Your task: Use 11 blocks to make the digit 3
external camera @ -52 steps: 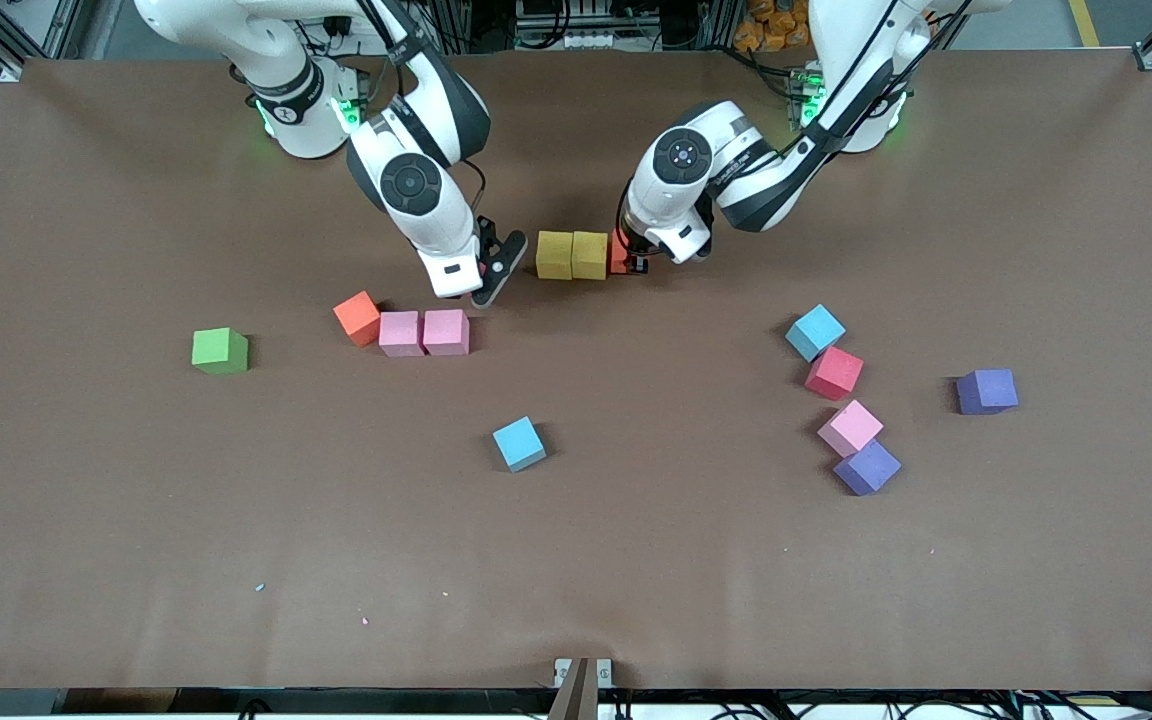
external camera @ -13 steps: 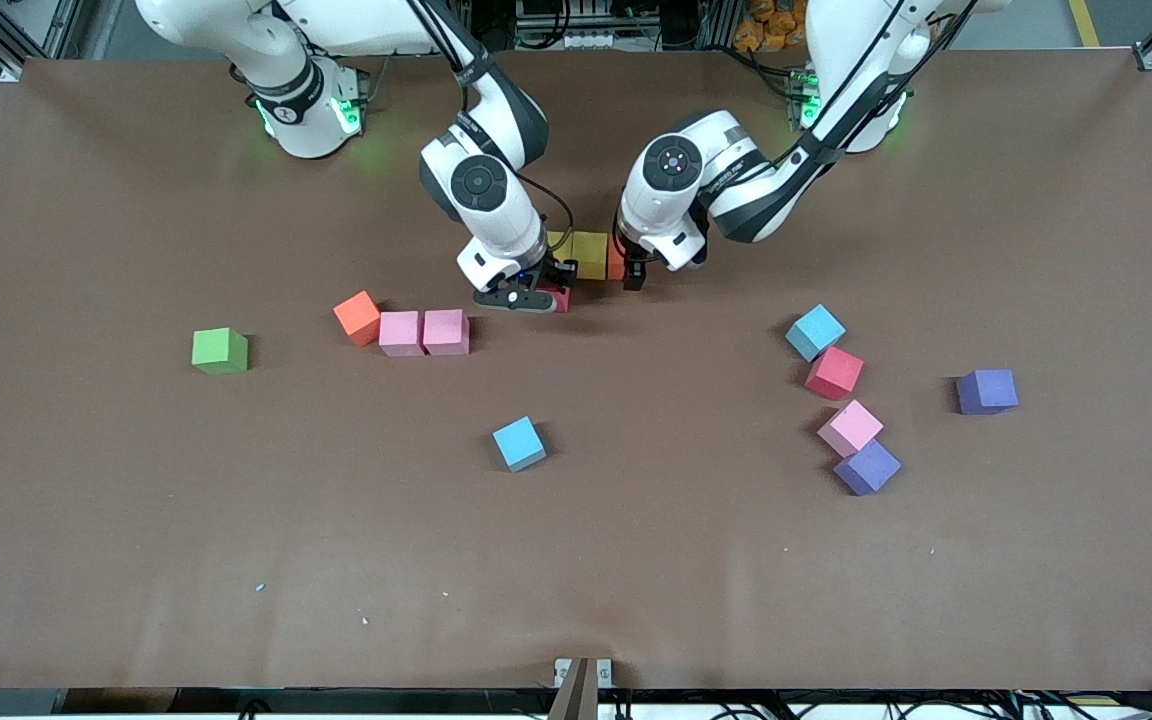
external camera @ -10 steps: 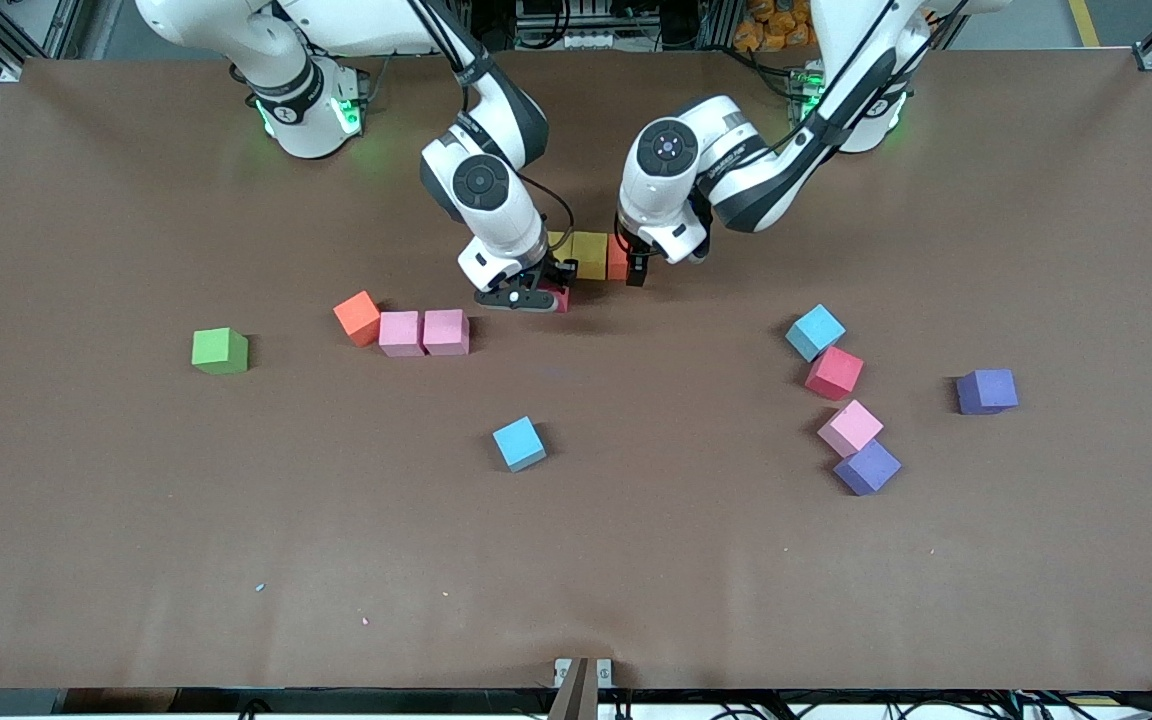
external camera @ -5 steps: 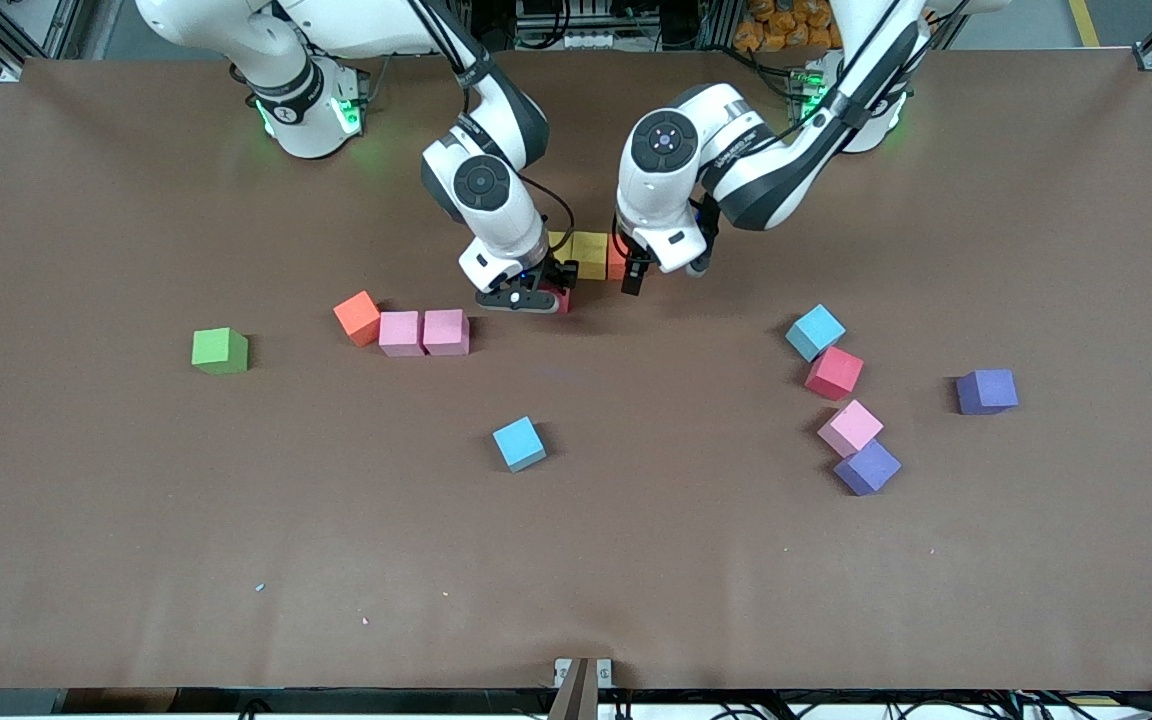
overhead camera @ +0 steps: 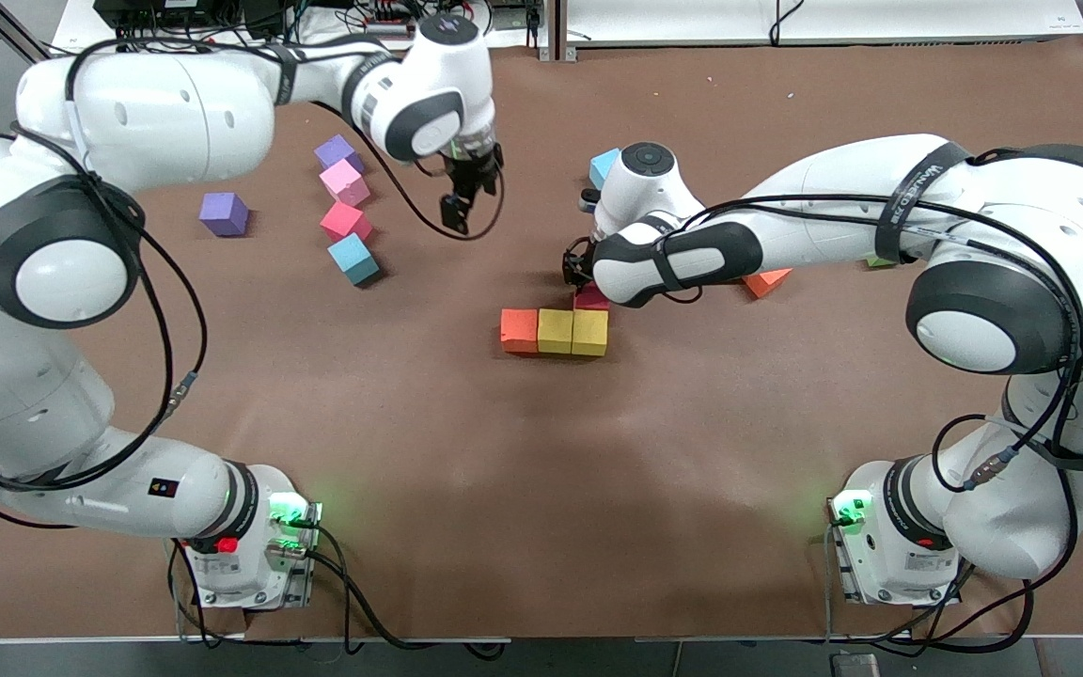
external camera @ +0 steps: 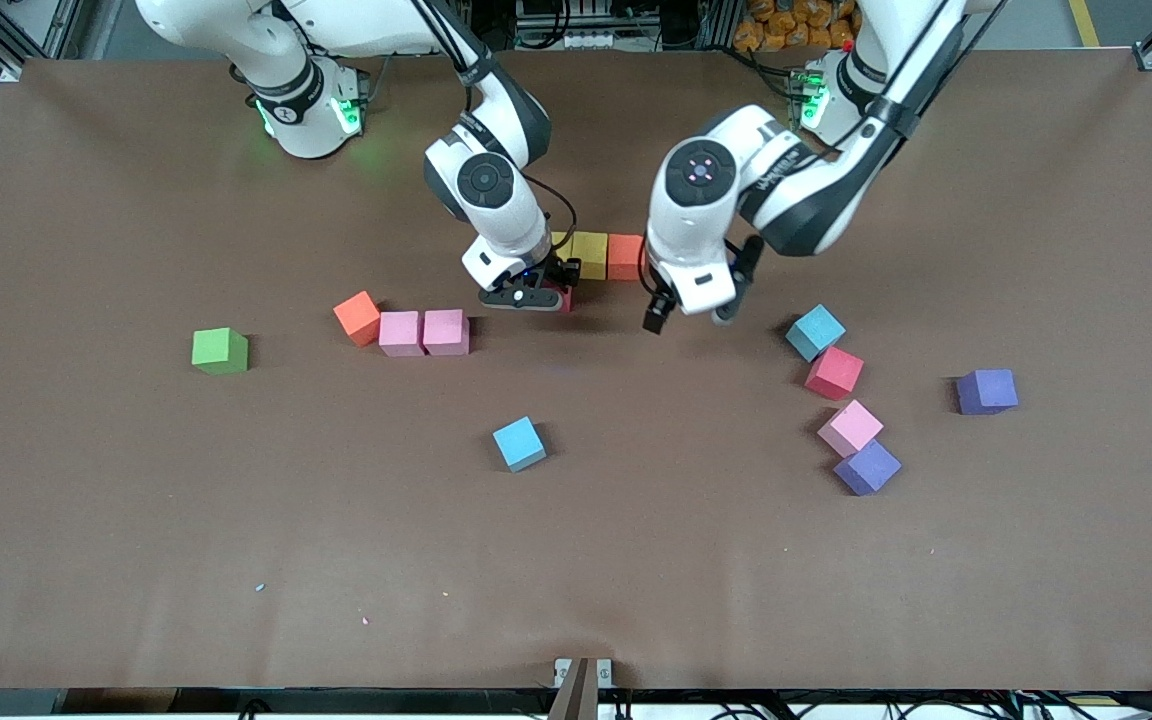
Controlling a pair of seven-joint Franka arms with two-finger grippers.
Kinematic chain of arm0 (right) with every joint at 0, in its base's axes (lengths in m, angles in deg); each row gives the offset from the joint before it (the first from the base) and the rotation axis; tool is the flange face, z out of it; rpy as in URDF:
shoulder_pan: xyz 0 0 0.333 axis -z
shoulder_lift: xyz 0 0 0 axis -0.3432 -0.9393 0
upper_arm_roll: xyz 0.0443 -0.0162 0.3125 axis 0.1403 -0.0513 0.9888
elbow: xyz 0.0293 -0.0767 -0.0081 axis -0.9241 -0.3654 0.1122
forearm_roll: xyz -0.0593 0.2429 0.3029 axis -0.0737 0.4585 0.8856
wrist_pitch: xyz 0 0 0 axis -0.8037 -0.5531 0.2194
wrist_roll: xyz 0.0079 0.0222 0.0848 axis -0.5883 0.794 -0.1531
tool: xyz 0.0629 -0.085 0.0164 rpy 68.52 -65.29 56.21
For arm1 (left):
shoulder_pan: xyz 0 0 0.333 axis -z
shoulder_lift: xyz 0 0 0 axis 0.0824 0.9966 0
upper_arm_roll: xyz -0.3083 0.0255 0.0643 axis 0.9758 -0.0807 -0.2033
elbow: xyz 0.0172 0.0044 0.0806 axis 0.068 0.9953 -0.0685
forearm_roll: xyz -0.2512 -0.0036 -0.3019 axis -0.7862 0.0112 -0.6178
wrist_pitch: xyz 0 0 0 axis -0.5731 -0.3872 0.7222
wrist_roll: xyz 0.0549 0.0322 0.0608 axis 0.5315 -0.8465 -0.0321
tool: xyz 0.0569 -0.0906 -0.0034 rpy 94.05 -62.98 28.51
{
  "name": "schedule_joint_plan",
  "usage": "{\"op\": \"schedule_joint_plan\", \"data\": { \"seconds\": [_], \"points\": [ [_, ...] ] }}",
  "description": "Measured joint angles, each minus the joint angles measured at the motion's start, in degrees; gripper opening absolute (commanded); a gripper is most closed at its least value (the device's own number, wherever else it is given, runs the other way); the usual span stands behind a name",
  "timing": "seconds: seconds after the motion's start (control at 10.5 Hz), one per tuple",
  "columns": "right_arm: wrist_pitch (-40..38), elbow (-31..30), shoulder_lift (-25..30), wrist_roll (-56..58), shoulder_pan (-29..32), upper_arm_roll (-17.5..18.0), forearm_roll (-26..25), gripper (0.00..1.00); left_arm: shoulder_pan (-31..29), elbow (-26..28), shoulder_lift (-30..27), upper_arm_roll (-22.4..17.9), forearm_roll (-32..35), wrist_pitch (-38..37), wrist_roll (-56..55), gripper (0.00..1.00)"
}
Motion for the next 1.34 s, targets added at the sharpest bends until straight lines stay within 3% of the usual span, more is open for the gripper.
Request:
{"op": "schedule_joint_plan", "data": {
  "seconds": [0.1,0.19,0.29,0.38,0.86,1.05,1.34],
  "points": [
    [0.0,0.0,0.0,0.0,0.0,0.0,0.0,0.27,0.0,-1.3,0.3,-2.3,0.1,0.0,4.8,1.00],
    [0.0,0.0,0.0,0.0,0.0,0.0,0.0,0.70,-0.1,-2.9,0.7,-4.5,0.2,0.0,9.3,1.00],
    [0.0,0.1,0.0,0.0,0.0,0.0,0.0,0.89,-0.1,-4.4,1.3,-6.6,0.6,-0.1,14.6,1.00],
    [0.0,0.1,-0.1,0.0,0.0,0.0,0.0,1.00,-0.1,-5.9,1.9,-8.8,1.0,-0.5,21.7,1.00],
    [-1.4,2.0,-0.2,0.0,0.1,-0.1,0.0,1.00,-1.3,-8.6,4.9,-16.9,3.6,-1.7,55.4,1.00],
    [-5.4,5.3,0.0,0.3,0.7,-0.5,-1.3,1.00,-2.0,-9.9,6.8,-18.9,3.7,-1.7,62.0,1.00],
    [-6.6,8.8,0.0,3.2,3.4,-1.0,-8.0,1.00,-2.2,-11.0,8.8,-21.7,3.7,-1.7,63.5,1.00]
  ]
}}
